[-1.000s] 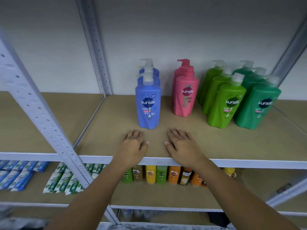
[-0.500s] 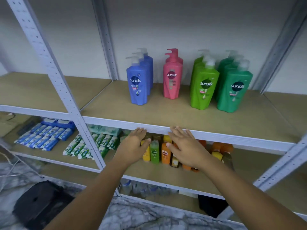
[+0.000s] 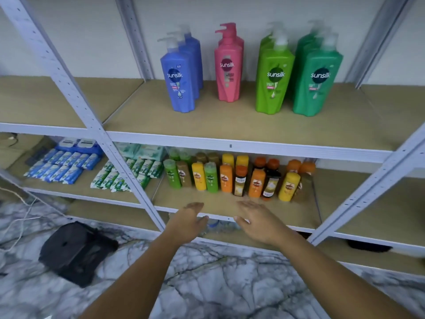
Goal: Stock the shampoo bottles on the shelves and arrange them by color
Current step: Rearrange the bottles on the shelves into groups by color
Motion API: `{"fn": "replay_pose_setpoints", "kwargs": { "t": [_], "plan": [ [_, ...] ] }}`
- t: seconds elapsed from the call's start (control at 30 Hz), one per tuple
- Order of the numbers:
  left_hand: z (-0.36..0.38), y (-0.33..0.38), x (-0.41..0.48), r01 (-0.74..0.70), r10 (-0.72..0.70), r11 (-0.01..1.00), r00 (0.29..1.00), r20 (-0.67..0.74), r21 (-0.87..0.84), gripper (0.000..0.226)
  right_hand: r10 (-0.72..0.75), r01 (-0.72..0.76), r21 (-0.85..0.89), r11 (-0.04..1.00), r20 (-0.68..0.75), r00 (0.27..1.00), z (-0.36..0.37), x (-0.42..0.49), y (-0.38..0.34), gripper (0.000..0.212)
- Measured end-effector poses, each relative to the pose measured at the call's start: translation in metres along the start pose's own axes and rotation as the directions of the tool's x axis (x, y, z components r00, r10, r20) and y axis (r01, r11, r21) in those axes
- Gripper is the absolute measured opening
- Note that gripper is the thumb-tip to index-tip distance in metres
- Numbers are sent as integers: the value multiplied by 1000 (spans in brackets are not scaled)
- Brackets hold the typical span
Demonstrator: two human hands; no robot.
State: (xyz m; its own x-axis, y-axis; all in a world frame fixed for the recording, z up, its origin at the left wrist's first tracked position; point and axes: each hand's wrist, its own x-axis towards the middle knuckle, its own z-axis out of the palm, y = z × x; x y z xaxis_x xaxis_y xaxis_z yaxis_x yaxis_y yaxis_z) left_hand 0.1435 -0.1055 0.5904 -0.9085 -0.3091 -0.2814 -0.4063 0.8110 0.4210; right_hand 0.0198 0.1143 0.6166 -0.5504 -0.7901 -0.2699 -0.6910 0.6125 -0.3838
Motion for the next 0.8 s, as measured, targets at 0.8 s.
{"fn": "replay_pose_setpoints", "kwargs": {
  "t": [0.8],
  "plan": [
    [70, -46, 51, 6, -2, 1000, 966, 257, -15, 53, 318, -335, 16, 942, 279, 906, 101, 20, 34, 61]
  ]
}}
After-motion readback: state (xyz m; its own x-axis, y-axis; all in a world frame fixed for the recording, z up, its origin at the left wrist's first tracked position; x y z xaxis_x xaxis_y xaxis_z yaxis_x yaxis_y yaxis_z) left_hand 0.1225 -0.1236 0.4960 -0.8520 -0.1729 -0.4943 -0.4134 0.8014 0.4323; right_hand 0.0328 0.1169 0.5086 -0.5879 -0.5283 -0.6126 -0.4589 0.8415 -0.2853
